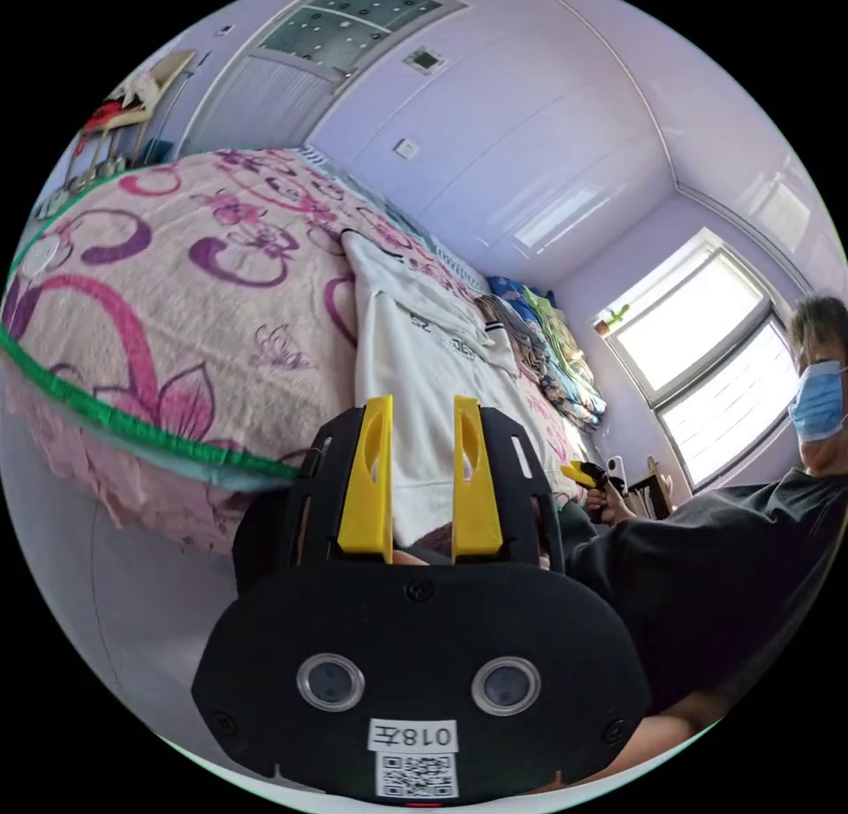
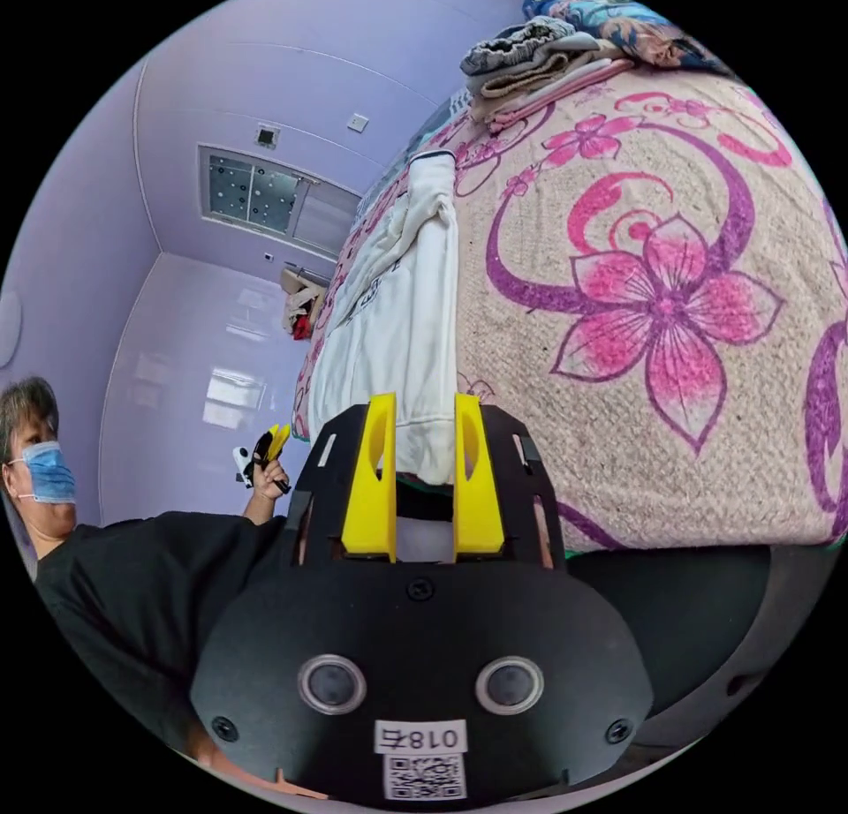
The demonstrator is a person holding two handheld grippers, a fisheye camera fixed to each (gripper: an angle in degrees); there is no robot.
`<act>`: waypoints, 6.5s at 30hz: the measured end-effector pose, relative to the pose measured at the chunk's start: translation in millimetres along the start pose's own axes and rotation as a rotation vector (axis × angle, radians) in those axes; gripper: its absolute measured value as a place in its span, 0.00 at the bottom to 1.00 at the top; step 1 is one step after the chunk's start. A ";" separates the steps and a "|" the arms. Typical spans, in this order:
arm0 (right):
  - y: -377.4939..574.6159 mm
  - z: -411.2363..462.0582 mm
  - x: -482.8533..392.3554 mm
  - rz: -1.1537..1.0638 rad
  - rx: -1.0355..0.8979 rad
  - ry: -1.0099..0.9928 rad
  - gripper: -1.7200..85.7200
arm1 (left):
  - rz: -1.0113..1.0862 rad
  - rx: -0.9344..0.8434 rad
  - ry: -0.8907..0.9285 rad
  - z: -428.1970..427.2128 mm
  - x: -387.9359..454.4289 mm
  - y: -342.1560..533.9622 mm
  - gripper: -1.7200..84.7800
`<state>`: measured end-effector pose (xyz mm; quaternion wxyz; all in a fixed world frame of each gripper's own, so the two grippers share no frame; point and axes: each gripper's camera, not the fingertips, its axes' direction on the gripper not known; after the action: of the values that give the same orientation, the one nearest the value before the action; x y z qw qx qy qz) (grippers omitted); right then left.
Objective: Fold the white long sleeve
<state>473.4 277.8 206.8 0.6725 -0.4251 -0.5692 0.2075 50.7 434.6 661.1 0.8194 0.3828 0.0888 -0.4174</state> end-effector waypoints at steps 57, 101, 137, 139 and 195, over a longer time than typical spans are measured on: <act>-152.0 -158.0 -119.0 -0.393 -0.111 -0.453 0.03 | 0.314 -0.108 0.481 -105.3 -140.6 -2.1 0.01; -414.9 149.3 -181.2 0.017 -0.211 -0.233 0.07 | -0.409 -0.029 0.379 179.5 -263.4 -151.1 0.07; -253.6 14.5 -144.3 0.006 -0.167 0.093 0.03 | 0.144 -0.370 -0.571 51.5 35.8 -73.3 0.09; -247.4 15.4 -123.4 0.072 -0.131 0.016 0.04 | 0.079 -0.271 -0.528 29.7 33.9 -68.2 0.09; -234.5 -18.8 -15.8 0.190 0.027 -0.130 0.12 | 0.525 -0.088 -0.421 -29.8 168.5 -50.9 0.01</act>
<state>438.8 129.9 387.2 0.6170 -0.4537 -0.5662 0.3049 124.7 333.4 534.0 0.9150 0.2625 -0.1660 -0.2576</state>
